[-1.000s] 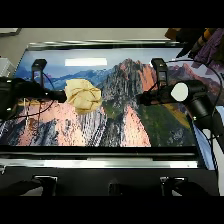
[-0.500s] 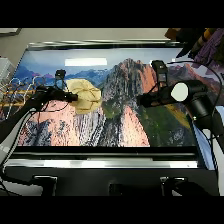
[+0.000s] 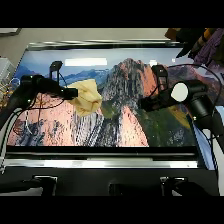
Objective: Fold the clothes and pants, and hang the long-sleeved shirts on hangers.
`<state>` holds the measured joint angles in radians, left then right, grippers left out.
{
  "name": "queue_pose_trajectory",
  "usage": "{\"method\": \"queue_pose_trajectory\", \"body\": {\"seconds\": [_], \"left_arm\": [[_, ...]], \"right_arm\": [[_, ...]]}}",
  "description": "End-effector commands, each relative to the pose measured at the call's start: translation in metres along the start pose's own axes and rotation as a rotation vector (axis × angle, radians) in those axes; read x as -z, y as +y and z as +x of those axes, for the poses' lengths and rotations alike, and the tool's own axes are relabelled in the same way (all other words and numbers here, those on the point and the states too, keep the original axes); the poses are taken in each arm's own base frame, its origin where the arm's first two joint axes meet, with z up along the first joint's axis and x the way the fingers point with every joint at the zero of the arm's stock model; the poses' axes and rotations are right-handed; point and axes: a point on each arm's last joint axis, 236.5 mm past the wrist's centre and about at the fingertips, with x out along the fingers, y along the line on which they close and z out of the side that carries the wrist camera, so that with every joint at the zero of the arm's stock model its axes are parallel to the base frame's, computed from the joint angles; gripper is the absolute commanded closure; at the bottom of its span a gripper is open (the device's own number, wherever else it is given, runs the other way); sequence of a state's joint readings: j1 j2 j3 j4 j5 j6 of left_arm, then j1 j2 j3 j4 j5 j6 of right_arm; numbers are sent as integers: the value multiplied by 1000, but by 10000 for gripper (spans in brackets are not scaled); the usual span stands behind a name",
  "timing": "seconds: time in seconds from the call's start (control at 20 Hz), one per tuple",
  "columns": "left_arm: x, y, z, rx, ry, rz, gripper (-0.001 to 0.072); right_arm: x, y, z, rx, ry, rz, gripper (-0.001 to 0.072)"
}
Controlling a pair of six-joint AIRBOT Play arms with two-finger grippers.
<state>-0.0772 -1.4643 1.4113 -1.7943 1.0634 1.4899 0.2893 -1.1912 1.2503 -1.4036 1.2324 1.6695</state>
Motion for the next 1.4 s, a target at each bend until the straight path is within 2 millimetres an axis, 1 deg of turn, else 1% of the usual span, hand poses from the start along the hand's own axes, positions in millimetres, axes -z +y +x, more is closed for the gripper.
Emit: {"method": "queue_pose_trajectory", "body": {"seconds": [0.0,0.05,0.15,0.2,0.25,0.3,0.35,0.45,0.5,0.55,0.6,0.65,0.7,0.75,0.8,0.85,0.9,0.95,1.0,1.05,1.1,1.2,1.25,1.3,1.35], "left_arm": [[50,-111,-52,262,120,53,694],[63,-137,-56,288,136,77,694],[90,-187,-49,333,165,130,694],[101,-209,-41,353,175,141,694],[114,-231,-29,368,188,142,695],[127,-249,-13,376,204,143,694],[140,-262,5,376,225,142,695],[170,-279,43,358,279,143,694],[185,-284,61,346,305,155,694],[197,-286,75,334,328,164,694],[207,-285,85,321,350,170,693],[211,-284,88,315,363,168,691],[208,-283,86,317,362,161,629],[200,-280,79,321,355,154,471],[188,-275,66,324,349,150,239],[176,-268,50,329,343,163,78],[161,-257,28,331,329,186,49],[145,-245,6,335,303,205,48],[129,-228,-19,327,268,207,49],[114,-211,-42,309,227,199,49],[98,-192,-66,290,176,185,50],[74,-159,-108,259,76,148,50],[65,-147,-124,247,31,130,50],[57,-135,-139,239,-11,108,50],[50,-126,-150,234,-46,90,50]], "right_arm": [[44,-22,-6,96,187,13,621],[59,-30,-10,130,250,10,621],[83,-45,-20,198,361,8,620],[94,-52,-27,233,413,8,620],[104,-59,-34,266,456,10,620],[111,-65,-41,294,491,9,620],[118,-72,-48,331,521,12,620],[127,-79,-59,372,564,19,620],[127,-79,-61,372,556,19,620],[126,-79,-63,370,544,19,620],[125,-78,-65,369,532,18,620],[123,-78,-66,366,516,17,620],[122,-78,-65,364,504,14,620],[120,-76,-64,357,494,13,620],[116,-73,-60,337,477,10,621],[109,-69,-55,316,442,7,621],[102,-62,-50,289,405,18,621],[93,-55,-44,258,359,56,620],[80,-46,-37,227,296,108,609],[64,-39,-31,198,218,192,466],[47,-30,-27,158,142,261,343],[8,-12,-25,68,5,373,343],[-8,-6,-26,28,-33,410,343],[-23,6,-23,-69,-41,460,343],[-34,12,-20,-175,-34,521,343]]}}
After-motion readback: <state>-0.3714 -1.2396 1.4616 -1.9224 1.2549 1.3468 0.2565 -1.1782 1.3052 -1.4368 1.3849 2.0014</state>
